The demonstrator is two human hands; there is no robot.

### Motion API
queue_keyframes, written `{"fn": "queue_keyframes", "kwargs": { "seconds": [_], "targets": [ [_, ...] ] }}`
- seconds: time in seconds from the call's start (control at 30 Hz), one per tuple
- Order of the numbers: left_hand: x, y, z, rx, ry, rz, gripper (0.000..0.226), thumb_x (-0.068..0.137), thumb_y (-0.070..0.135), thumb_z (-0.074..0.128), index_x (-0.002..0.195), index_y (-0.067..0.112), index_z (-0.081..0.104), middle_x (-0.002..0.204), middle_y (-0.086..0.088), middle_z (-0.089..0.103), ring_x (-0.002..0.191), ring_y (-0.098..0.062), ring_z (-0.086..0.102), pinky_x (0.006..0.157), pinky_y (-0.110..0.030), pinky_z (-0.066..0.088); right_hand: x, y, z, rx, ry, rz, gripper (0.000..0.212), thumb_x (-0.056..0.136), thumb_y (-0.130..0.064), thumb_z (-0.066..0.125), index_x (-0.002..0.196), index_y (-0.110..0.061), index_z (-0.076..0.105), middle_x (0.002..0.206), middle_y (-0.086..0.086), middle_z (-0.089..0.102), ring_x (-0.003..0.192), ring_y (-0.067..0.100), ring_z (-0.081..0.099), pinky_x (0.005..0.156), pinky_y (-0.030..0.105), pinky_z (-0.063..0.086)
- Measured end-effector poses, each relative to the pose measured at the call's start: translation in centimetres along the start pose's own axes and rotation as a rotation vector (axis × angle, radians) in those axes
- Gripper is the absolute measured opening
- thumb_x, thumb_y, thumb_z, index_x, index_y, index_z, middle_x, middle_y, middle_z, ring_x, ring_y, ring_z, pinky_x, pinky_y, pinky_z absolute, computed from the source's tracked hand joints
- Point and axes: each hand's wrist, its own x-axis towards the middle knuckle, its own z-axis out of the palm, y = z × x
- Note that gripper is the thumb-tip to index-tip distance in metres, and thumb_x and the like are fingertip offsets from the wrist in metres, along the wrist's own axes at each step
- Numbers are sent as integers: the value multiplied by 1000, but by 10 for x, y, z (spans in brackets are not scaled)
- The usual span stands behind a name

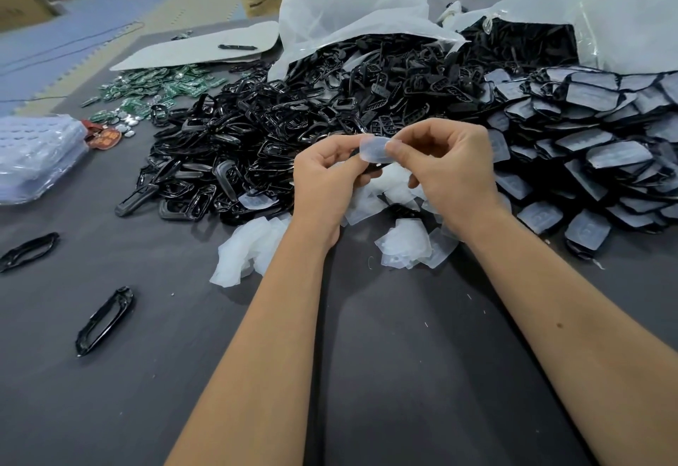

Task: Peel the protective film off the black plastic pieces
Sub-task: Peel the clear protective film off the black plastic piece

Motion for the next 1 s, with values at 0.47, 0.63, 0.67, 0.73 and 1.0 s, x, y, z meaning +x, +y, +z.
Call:
{"fn": "queue_keyframes", "kwargs": {
  "seconds": [0.47,0.63,0.67,0.73,1.0],
  "targets": [
    [-1,4,4,-42,29,-44,38,85,5,45,90,8,83,98,-19,77,75,-28,75,58,-21,54,0,-5,0,-292,34,-146,15,83,-17,87,83,-11,73,74,-5,72,67,10,68,65,20,54],
    [0,1,2,50,11,13,33,91,-8,53,96,8,81,91,-12,78,77,-29,77,59,-21,54,-1,-3,0,-318,68,-152,16,82,-20,87,78,-15,73,69,-9,69,62,10,67,60,22,53],
    [0,0,2,79,0,31,31,91,-10,57,98,9,80,87,-11,78,76,-28,77,59,-21,54,0,-3,0,-319,73,-150,16,82,-20,87,77,-16,72,68,-9,69,61,10,66,59,22,53],
    [-1,-2,2,108,-14,44,27,91,-10,63,101,8,79,83,-9,78,75,-25,77,60,-20,54,0,-3,0,-319,81,-141,15,82,-20,86,77,-16,73,66,-9,68,58,10,66,57,24,54],
    [0,-3,1,100,-12,39,20,92,-7,69,100,8,79,82,-9,78,70,-21,76,60,-19,55,0,-4,1,-356,95,-120,16,82,-23,86,77,-16,73,67,-9,69,62,9,67,62,25,57]
  ]
}}
